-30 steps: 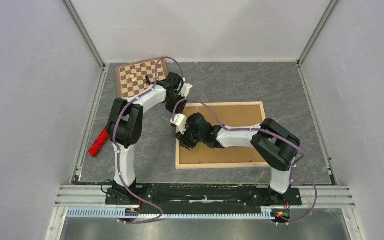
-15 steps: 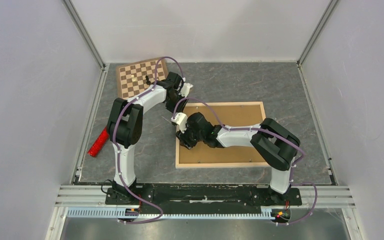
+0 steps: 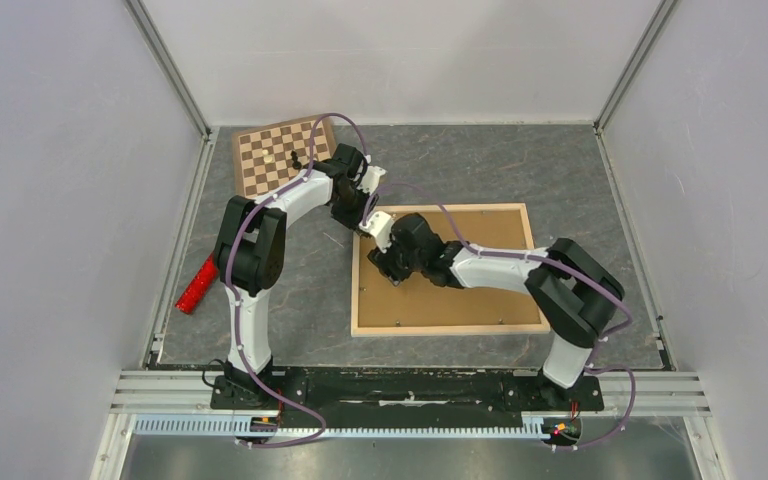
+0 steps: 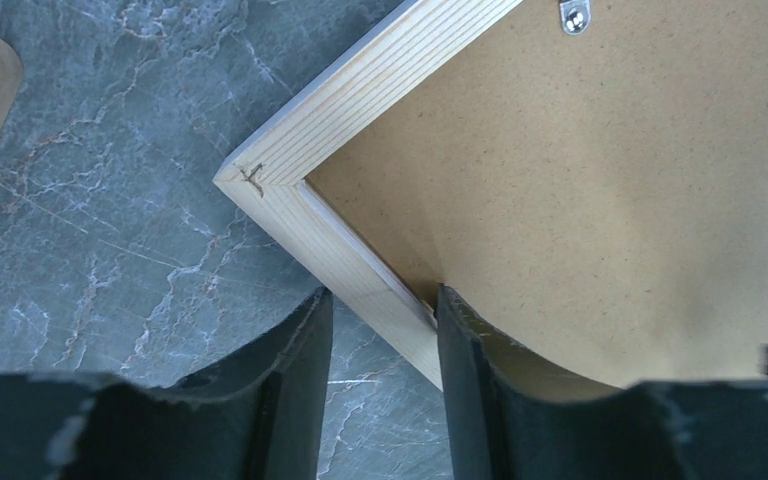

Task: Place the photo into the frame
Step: Install the photo frame at the center of the board.

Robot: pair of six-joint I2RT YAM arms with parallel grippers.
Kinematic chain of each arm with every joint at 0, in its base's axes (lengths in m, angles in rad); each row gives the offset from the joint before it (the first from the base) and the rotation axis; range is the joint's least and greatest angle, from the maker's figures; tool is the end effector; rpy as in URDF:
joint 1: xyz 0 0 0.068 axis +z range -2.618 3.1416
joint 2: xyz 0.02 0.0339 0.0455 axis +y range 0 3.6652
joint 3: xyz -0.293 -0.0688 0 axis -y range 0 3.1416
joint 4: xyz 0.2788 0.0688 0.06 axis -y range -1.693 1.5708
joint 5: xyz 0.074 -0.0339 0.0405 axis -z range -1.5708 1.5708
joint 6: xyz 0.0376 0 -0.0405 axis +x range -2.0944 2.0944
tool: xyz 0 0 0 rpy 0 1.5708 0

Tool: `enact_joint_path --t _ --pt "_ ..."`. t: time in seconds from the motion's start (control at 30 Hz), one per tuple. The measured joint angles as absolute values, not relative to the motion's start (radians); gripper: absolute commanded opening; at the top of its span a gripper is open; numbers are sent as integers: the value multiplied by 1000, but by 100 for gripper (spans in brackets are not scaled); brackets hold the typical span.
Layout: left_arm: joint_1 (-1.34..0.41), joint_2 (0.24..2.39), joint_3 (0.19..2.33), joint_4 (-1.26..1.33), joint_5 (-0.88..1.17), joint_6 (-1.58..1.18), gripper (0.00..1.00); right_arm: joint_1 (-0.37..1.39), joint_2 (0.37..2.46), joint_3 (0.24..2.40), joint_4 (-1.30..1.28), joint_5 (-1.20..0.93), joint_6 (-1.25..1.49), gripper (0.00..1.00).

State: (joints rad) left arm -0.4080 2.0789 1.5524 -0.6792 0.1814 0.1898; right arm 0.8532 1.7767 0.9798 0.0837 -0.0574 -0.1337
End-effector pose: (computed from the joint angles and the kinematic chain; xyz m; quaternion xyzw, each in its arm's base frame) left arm 0.4318 -0.1940 0.1776 0.3041 0.9311 -0.1082 0.1700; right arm 0.2627 0.3043 0.1699 -0.4411 0.7950 0.1707 0.3798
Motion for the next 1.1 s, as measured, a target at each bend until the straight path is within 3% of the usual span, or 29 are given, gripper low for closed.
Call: enact_joint_path --t 0.33,0.5,0.63,0.83,0.9,1.1 --pt "-407 2078 1568 -696 158 201 69 714 1557 905 50 -45 -208 55" --pt "-407 2047 1572 -710 159 208 77 620 1476 825 35 -55 -237 62" --pt "-407 1964 1572 -732 172 229 79 536 1377 741 20 -55 -259 75" --pt "-419 1796 1563 -794 226 295 80 424 1207 673 10 -55 -276 83" --pt "-445 1728 1531 -806 239 319 80 388 1155 657 7 -56 -281 96" --pt "-653 1584 1408 -844 237 365 80 253 1050 609 -26 -80 -292 98"
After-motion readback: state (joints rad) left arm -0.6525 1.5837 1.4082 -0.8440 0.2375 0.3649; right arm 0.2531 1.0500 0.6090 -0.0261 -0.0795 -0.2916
